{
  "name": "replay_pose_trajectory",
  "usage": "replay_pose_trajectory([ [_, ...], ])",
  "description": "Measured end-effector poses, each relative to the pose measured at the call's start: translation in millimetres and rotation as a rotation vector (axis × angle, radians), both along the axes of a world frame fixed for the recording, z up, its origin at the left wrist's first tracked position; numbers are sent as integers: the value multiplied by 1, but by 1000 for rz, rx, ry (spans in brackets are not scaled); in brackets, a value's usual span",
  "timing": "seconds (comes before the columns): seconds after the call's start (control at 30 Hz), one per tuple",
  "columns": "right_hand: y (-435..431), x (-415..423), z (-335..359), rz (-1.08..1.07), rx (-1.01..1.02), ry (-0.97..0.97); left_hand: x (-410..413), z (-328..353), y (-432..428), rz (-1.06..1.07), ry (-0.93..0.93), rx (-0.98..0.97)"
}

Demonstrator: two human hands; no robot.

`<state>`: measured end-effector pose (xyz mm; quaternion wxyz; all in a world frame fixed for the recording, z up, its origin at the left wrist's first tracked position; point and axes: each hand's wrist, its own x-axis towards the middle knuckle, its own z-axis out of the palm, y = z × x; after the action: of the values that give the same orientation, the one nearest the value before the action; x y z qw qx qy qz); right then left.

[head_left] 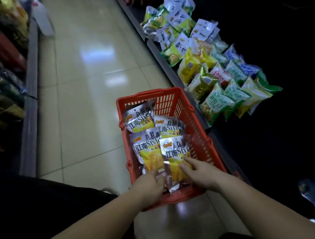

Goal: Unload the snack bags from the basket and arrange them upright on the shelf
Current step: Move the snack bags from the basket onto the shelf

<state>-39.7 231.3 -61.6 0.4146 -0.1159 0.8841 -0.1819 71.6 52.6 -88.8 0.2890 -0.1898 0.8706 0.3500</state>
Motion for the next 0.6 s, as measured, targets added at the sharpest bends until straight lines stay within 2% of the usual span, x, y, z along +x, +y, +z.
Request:
replay_pose_trajectory([
  [0.13, -14, -15, 4, 69, -51, -56, -18, 2, -14, -91, 3, -85],
  [0.27, -40, -56, 3, 152, -28, 118, -68, -1, -39, -8, 77, -137],
  [0.37, -66, -86, -15, 215, -33, 179, -105, -15, -59, 0, 145, -199],
  [0.6, -84, -133, -75, 376, 65, 151, -160, -60, -89, -204, 89, -404],
])
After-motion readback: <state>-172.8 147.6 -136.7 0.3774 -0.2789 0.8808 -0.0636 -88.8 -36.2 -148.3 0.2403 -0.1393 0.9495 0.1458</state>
